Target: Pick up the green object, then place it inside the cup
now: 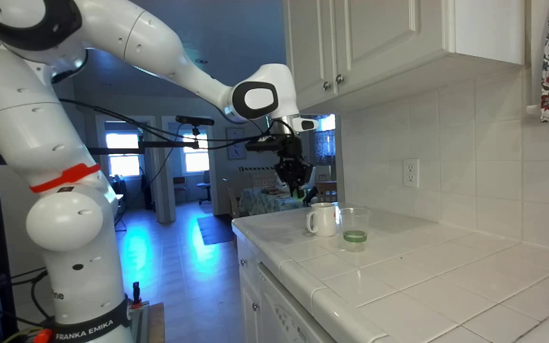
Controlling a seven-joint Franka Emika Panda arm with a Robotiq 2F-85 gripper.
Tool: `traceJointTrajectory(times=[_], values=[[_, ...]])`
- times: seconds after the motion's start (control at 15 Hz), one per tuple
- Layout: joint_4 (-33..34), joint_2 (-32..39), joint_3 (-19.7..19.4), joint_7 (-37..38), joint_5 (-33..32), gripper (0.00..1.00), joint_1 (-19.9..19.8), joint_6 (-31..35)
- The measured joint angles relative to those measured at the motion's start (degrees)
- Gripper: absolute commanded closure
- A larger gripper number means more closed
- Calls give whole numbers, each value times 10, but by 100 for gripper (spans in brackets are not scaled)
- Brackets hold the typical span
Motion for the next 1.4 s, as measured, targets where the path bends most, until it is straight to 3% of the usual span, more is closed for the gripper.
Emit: traceJointTrajectory(times=[0.73,1.4], values=[[61,21,-68,-73,0,93,-15,-1],[163,134,-82,-100,23,93,-16,-1]])
